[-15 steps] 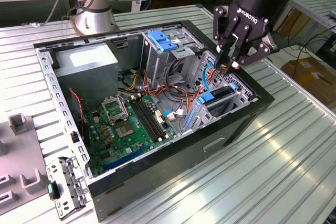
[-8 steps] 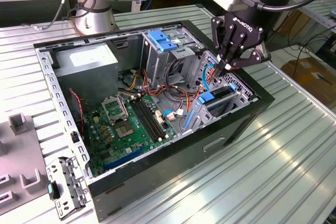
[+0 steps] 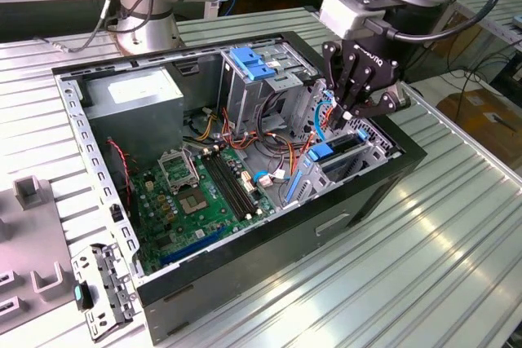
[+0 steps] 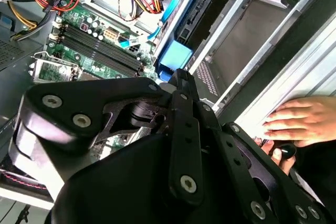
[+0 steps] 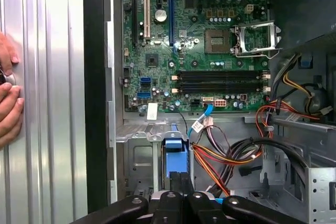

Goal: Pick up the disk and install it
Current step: 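Insert the disk into the insertion slot, then insert the first disk wire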

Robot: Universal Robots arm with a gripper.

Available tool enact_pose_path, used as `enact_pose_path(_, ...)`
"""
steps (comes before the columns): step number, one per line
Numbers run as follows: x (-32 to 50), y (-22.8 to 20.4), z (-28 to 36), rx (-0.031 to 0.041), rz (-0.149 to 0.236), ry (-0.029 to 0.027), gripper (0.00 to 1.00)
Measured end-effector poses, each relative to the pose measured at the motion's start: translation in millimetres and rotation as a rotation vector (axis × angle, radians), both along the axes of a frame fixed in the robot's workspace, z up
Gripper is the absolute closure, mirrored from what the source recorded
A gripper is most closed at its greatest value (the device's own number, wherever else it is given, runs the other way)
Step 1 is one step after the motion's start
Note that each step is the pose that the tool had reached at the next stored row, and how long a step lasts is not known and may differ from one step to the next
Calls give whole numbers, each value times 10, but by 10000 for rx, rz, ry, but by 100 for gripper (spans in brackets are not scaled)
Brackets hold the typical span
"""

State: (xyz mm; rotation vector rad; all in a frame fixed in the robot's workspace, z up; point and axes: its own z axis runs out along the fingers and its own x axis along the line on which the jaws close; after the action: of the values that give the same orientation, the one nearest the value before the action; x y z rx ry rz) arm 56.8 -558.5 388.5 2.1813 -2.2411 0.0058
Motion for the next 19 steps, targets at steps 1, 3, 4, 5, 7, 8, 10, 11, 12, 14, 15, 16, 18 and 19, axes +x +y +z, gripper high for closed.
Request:
enact_pose_path(1,0,0,-19,-2,1,0,89)
enact_pose_path(3,0,0,-58,-2,2,1,89)
enact_pose_path(4,0,0,-83,0,3,0,89)
enact_pose_path(5,0,0,-101,0,4,1,89)
enact_pose_path(7,0,-1,-151,0,5,0,89)
enact_pose_path(8,0,-1,-161,-1,5,0,89)
enact_pose_path(10,0,-1,-164,-2,5,0,89)
enact_pose_path(11,0,-1,-167,-1,5,0,89)
enact_pose_path(12,12,-1,-167,0,7,0,89)
enact_pose_path(14,54,-1,-167,-1,6,0,89)
enact_pose_path(15,72,-1,-166,-2,5,0,89)
enact_pose_path(16,95,-1,-167,-1,5,0,89)
enact_pose_path(18,159,-1,-166,-2,5,0,89)
enact_pose_path(19,202,-1,-167,-2,5,0,89)
